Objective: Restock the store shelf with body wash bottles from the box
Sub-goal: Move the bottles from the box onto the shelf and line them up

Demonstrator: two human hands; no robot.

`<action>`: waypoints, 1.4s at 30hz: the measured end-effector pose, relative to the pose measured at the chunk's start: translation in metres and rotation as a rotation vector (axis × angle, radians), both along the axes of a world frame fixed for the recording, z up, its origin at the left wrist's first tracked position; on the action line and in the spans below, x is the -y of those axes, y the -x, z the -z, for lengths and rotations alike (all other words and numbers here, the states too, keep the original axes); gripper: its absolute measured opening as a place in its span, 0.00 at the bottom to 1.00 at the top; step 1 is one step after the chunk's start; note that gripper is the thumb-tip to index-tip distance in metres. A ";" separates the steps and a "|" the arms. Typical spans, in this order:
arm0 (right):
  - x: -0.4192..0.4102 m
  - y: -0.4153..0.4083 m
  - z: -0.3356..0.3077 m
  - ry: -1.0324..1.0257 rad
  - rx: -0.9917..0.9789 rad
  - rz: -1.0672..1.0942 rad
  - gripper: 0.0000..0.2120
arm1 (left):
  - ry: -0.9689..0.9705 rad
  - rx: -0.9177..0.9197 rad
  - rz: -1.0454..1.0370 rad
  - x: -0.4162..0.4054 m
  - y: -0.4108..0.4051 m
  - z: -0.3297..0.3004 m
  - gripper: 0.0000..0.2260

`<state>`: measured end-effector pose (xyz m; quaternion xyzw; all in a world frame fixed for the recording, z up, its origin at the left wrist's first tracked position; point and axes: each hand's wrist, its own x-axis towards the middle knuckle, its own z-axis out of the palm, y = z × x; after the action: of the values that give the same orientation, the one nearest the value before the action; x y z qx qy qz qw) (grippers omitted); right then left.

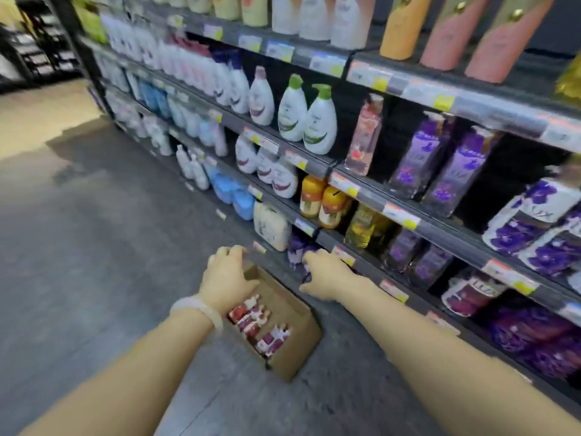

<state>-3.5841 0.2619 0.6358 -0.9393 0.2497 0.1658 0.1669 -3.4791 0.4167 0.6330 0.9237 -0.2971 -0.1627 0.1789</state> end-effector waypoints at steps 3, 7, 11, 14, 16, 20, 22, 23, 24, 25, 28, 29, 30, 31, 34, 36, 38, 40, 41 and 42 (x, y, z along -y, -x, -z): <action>-0.029 -0.062 0.015 -0.047 0.002 -0.009 0.28 | -0.053 -0.032 -0.001 -0.026 -0.045 0.012 0.29; -0.065 -0.129 0.048 -0.127 0.007 0.030 0.25 | -0.091 -0.046 0.033 -0.043 -0.103 0.034 0.29; -0.078 -0.160 0.082 -0.191 -0.044 0.090 0.23 | -0.168 -0.107 0.091 -0.043 -0.144 0.063 0.26; -0.062 -0.170 0.105 -0.225 -0.090 0.165 0.25 | -0.216 -0.163 0.125 -0.029 -0.169 0.083 0.26; -0.043 -0.181 0.121 -0.251 -0.120 0.233 0.26 | -0.239 -0.201 0.136 -0.015 -0.188 0.095 0.27; -0.006 -0.209 0.147 -0.289 -0.153 0.332 0.27 | -0.289 -0.235 0.128 0.011 -0.233 0.119 0.28; 0.006 -0.225 0.160 -0.311 -0.172 0.368 0.26 | -0.319 -0.246 0.131 0.025 -0.258 0.135 0.28; 0.010 -0.232 0.168 -0.326 -0.186 0.389 0.26 | -0.333 -0.254 0.139 0.032 -0.270 0.142 0.29; 0.014 -0.239 0.176 -0.345 -0.200 0.414 0.25 | -0.346 -0.263 0.150 0.040 -0.282 0.149 0.29; 0.017 -0.246 0.183 -0.370 -0.207 0.438 0.24 | -0.359 -0.278 0.162 0.047 -0.292 0.156 0.29; 0.024 -0.268 0.207 -0.413 -0.198 0.514 0.20 | -0.401 -0.305 0.215 0.069 -0.320 0.180 0.28; 0.026 -0.275 0.215 -0.418 -0.191 0.539 0.19 | -0.409 -0.304 0.245 0.077 -0.330 0.190 0.27; 0.028 -0.282 0.225 -0.425 -0.175 0.582 0.18 | -0.417 -0.314 0.271 0.084 -0.340 0.201 0.26; 0.030 -0.289 0.237 -0.428 -0.156 0.639 0.18 | -0.424 -0.327 0.301 0.092 -0.350 0.213 0.25; 0.032 -0.305 0.279 -0.498 -0.099 0.853 0.17 | -0.449 -0.334 0.381 0.112 -0.375 0.253 0.23; 0.026 -0.309 0.313 -0.530 -0.145 0.939 0.21 | -0.481 -0.330 0.420 0.119 -0.385 0.285 0.22; 0.018 -0.310 0.353 -0.555 -0.164 0.963 0.20 | -0.518 -0.325 0.430 0.120 -0.393 0.323 0.21; 0.009 -0.311 0.396 -0.599 -0.192 1.003 0.17 | -0.566 -0.350 0.457 0.117 -0.394 0.364 0.22; 0.005 -0.311 0.417 -0.631 -0.210 1.043 0.14 | -0.579 -0.380 0.478 0.114 -0.393 0.388 0.21; 0.003 -0.311 0.439 -0.655 -0.226 1.079 0.11 | -0.596 -0.414 0.484 0.112 -0.391 0.414 0.19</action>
<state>-3.2728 0.2593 0.1972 -0.5585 0.6399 0.2243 0.4778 -3.0877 0.3047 0.2189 0.7866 -0.4028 -0.4605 -0.0832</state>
